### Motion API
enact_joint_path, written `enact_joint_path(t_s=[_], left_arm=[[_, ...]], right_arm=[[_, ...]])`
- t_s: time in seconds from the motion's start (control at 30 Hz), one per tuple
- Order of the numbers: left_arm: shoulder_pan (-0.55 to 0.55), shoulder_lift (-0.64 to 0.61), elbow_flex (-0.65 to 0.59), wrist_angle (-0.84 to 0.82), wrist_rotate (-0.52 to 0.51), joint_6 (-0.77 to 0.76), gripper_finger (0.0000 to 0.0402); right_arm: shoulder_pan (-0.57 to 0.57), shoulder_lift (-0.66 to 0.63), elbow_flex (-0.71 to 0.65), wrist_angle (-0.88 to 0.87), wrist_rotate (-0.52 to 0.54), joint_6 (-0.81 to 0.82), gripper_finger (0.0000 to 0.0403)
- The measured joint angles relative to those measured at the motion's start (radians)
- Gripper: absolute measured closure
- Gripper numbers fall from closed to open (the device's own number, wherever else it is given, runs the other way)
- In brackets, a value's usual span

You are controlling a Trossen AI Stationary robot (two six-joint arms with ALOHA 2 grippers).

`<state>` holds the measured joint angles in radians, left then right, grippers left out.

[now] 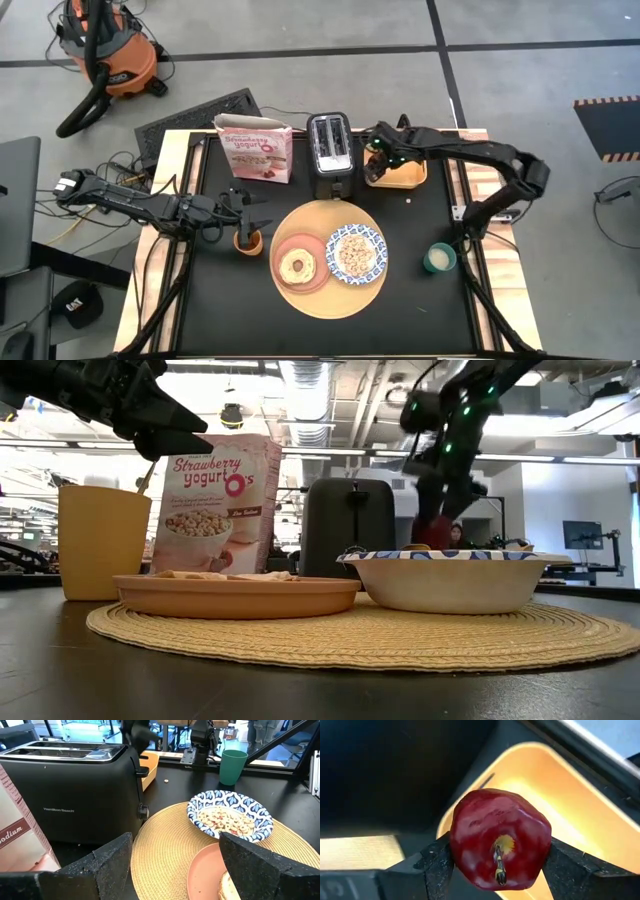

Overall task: Arrange a breakfast setting
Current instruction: Put the apple on the table mat

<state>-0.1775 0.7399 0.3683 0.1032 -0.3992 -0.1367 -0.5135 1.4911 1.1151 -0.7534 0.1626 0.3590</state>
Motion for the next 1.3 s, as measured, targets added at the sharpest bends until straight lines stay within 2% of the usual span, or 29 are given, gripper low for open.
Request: enact_joint_path(t_s=[0.33, 0.6, 0.83, 1.17, 1.3], left_arm=[[0.0, 0.0, 0.0, 0.001, 0.0, -0.001, 0.012], [0.0, 0.0, 0.0, 0.006, 0.0, -0.004, 0.012], [0.0, 0.0, 0.0, 0.011, 0.0, -0.004, 0.012], [0.0, 0.0, 0.0, 0.011, 0.0, -0.001, 0.012], [0.0, 0.0, 0.0, 0.011, 0.0, 0.001, 0.012]], right_arm=[[0.103, -0.267, 0.0, -0.027, 0.001, 0.017, 0.0125], [0.253, -0.378, 0.0, -0.019, 0.001, 0.018, 0.0125], [0.389, -0.362, 0.0, 0.075, 0.003, -0.018, 0.0125], [0.528, -0.24, 0.0, 0.346, 0.022, -0.156, 0.0125], [0.559, -0.172, 0.063, 0.366, 0.022, -0.209, 0.0126]])
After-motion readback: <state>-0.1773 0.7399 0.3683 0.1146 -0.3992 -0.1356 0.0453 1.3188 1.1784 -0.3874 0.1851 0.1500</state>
